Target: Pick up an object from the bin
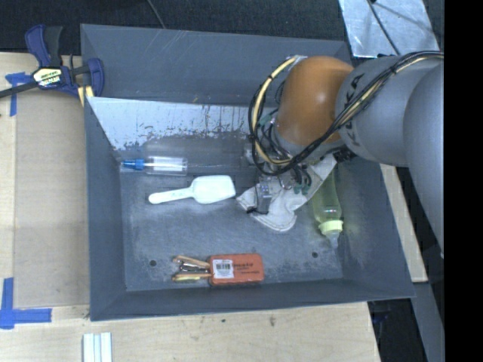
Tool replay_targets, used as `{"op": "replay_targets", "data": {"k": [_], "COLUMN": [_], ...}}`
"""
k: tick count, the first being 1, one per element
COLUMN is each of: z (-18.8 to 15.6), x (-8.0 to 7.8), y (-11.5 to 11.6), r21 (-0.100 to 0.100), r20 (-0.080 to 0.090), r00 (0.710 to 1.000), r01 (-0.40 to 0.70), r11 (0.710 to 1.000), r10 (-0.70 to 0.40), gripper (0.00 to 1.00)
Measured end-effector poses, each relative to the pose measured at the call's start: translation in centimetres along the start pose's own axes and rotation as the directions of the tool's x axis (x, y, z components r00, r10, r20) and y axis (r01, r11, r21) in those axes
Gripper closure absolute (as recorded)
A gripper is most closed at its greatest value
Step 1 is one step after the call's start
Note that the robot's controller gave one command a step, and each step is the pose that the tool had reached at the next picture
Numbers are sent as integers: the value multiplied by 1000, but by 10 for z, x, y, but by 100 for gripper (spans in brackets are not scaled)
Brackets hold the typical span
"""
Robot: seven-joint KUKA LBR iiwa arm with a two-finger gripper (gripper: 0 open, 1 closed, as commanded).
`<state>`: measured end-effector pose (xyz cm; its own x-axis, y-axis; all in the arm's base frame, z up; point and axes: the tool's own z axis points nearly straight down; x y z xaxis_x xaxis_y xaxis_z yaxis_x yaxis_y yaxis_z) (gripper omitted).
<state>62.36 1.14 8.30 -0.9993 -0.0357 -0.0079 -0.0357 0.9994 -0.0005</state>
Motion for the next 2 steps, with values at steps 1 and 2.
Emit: {"op": "replay_targets", "data": {"k": [1,2], "z": [19,13], "x": [-2,2], "y": [-3,-6], "r21": [-5,-3], "r20": [11,4], "r00": [997,995], "r01": [-71,-95], "r11": [997,995], "r10": [71,95], "gripper": [100,100]}}
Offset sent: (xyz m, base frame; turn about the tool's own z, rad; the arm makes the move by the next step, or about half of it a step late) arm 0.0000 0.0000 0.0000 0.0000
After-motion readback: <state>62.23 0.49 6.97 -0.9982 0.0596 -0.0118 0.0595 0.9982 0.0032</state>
